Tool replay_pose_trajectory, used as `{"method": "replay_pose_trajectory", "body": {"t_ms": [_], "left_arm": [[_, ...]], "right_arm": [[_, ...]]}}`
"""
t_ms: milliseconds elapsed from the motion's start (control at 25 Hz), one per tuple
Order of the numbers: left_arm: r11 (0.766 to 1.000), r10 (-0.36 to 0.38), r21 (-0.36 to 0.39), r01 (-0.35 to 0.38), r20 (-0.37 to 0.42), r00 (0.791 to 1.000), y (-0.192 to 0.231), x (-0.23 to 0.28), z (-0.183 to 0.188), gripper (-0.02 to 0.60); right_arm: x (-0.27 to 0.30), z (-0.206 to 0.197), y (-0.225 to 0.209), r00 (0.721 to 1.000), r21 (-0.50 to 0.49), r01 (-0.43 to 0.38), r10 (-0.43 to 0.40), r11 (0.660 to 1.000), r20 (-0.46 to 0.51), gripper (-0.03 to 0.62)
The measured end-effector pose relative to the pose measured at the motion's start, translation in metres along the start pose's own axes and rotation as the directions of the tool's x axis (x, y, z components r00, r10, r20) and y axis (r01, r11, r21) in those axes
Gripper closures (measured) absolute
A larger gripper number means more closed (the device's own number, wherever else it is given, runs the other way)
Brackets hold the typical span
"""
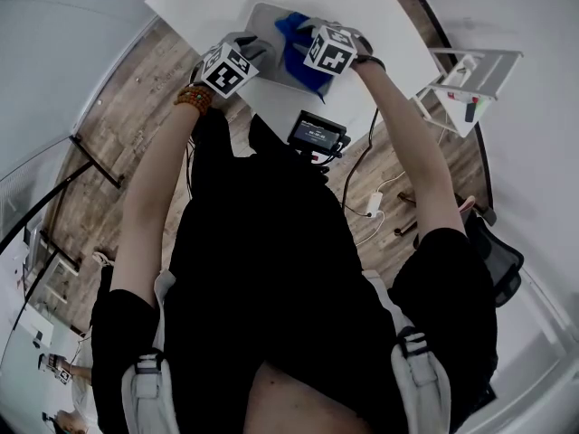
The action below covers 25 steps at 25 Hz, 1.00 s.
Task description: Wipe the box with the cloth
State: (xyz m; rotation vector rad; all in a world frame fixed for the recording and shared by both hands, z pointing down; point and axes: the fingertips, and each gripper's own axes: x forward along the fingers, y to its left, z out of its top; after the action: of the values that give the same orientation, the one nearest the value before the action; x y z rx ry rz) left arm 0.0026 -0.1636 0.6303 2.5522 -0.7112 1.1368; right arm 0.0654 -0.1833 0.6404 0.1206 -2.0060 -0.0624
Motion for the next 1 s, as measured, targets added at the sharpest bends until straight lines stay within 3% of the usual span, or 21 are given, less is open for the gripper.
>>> {"method": "replay_pose_trajectory", "body": {"t_ms": [520,720,840,920,1000], "left_arm": [[0.999,0.041,0.01,-0.041,-0.019,0.999,0.002,0.0,0.0,0.425],[0.999,0.039,-0.014,-0.039,-0.018,0.999,0.002,-0.001,0.001,0.425],[0.999,0.036,-0.021,-0.036,-0.018,0.999,-0.001,-0.002,0.001,0.425],[0.999,0.026,-0.027,-0.026,-0.011,1.0,-0.003,-0.001,0.002,0.425],[0.999,0.017,-0.038,-0.017,0.005,1.0,-0.002,-0.001,0.004,0.425]], "right_arm": [[-0.003,0.019,0.08,0.986,-0.106,-0.161,0.165,0.981,0.022,0.484],[-0.01,0.023,0.12,0.952,-0.178,-0.299,0.305,0.938,0.012,0.491],[-0.023,0.019,0.13,0.925,-0.149,-0.361,0.373,0.921,0.068,0.491],[-0.037,0.015,0.115,0.926,-0.067,-0.335,0.342,0.94,0.16,0.491],[-0.051,0.012,0.079,0.942,0.029,-0.255,0.241,0.967,0.235,0.491]]}}
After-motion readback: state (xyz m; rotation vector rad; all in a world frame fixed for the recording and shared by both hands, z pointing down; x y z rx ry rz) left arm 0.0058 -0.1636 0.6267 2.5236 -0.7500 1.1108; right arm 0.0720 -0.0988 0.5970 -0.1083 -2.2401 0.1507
